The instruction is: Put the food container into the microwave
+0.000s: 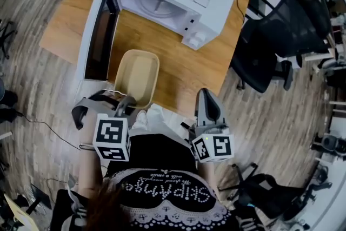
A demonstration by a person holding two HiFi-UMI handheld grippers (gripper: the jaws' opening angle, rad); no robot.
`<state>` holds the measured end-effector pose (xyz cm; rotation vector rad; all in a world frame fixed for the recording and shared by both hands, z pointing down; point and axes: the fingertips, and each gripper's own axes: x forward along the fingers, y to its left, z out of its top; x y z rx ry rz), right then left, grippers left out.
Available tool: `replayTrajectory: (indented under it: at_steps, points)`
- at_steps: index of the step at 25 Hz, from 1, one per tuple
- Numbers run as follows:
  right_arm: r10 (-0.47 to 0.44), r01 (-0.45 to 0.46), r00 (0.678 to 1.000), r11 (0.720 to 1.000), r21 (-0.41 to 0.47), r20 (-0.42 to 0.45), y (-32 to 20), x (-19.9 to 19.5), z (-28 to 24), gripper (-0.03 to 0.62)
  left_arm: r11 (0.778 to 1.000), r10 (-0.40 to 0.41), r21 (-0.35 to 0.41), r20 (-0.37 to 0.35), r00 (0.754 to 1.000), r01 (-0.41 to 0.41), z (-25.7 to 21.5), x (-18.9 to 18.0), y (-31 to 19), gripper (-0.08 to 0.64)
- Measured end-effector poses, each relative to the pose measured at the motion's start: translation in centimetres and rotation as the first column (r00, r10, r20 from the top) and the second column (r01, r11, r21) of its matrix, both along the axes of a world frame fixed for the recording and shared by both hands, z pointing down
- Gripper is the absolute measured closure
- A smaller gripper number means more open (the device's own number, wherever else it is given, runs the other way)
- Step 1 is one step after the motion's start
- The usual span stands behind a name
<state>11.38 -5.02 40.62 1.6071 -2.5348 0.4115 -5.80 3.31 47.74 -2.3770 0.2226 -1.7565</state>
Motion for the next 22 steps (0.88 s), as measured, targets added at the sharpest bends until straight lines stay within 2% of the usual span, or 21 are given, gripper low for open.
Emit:
replayTrajectory:
  at_steps: [12, 22]
  points:
    - [-0.072, 0.072, 0.997, 0.997, 0.002, 0.000, -6.5, 1.6, 0.3, 0.554, 0.996, -0.090, 0.003, 0.011, 0.996, 0.090, 0.6, 1.6, -5.5, 0.518]
    - [-0.027, 0.027, 1.000, 1.000, -0.004, 0.016, -7.5, 3.5, 0.7, 0.554, 0.997, -0.082, 0.009, 0.030, 0.996, 0.082, 0.7, 2.0, -7.5, 0.518]
